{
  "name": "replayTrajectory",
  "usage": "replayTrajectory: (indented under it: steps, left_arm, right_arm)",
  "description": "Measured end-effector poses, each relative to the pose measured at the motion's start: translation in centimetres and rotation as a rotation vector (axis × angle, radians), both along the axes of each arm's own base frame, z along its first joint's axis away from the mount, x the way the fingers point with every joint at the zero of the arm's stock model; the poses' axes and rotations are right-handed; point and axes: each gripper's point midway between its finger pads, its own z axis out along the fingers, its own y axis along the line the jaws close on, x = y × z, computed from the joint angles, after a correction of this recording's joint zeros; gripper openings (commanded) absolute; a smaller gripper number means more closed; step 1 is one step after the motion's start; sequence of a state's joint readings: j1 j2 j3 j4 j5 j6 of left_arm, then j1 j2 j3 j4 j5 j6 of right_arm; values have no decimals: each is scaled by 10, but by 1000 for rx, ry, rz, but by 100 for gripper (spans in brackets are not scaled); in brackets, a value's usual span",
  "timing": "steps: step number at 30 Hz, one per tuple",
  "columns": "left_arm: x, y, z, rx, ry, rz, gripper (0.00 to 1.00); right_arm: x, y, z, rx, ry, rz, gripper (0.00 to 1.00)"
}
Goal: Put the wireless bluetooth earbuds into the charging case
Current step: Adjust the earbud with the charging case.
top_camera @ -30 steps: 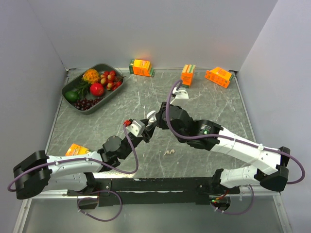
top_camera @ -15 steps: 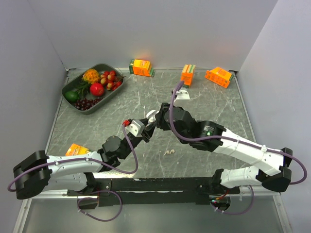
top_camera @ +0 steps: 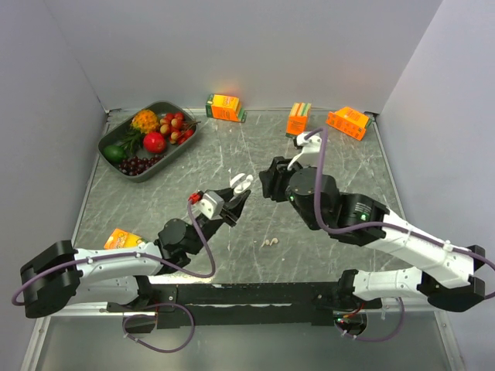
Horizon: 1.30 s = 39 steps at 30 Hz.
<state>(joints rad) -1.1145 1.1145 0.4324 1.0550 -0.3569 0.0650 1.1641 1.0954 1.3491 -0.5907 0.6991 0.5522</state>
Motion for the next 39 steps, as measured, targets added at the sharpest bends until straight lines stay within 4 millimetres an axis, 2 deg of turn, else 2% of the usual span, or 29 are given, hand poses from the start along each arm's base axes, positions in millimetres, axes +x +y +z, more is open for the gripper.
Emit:
replayTrajectory:
  steps: [4, 7, 11, 16, 21, 26, 39]
  left_arm:
    - [-11, 4, 4, -32, -38, -44, 1]
    - [-20, 3, 10, -51, -69, -91, 1]
    - [-31, 3, 19, -81, -102, -144, 1]
    - [-46, 2, 27, -111, -136, -220, 1]
    - [-55, -2, 30, -123, -141, -276, 1]
    - [-55, -2, 30, -124, -139, -282, 1]
    - [-53, -2, 27, -116, -131, -274, 1]
  right_arm:
    - [6, -17, 13, -24, -43, -8, 49]
    - [14, -30, 16, -39, -54, -26, 50]
    - [19, -37, 17, -54, -58, -7, 50]
    - [13, -25, 14, -69, -49, 83, 50]
    - [9, -9, 2, -98, -20, 158, 51]
    - [6, -1, -9, -128, 7, 197, 51]
    - [-11, 11, -11, -136, 12, 262, 51]
